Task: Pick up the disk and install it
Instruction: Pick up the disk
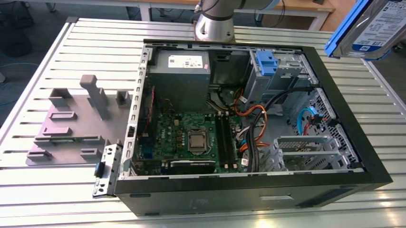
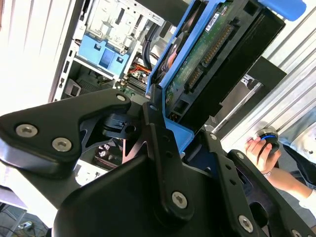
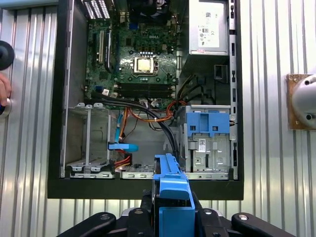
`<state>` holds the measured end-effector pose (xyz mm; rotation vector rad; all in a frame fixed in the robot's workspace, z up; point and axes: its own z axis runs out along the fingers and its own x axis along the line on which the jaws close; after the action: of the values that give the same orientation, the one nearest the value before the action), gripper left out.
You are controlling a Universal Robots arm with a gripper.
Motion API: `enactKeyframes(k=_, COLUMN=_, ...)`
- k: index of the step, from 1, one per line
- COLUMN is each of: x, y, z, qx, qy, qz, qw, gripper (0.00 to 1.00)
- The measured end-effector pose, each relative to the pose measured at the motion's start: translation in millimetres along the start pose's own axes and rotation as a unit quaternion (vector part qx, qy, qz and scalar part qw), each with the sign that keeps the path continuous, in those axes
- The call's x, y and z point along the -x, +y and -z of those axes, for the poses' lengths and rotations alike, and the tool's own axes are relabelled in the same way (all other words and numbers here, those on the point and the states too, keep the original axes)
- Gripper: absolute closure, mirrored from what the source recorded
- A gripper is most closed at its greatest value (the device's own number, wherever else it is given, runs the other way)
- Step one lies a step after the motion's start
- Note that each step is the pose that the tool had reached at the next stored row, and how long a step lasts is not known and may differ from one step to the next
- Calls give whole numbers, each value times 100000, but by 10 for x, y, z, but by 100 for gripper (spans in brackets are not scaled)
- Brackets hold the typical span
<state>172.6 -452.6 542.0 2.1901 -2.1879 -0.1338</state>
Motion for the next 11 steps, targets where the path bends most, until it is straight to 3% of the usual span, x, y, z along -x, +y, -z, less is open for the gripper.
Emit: enactKeyframes(k=11, x=-28, y=0, z=-4, qx=0, qy=1, qz=-1, qw=100000, gripper=63)
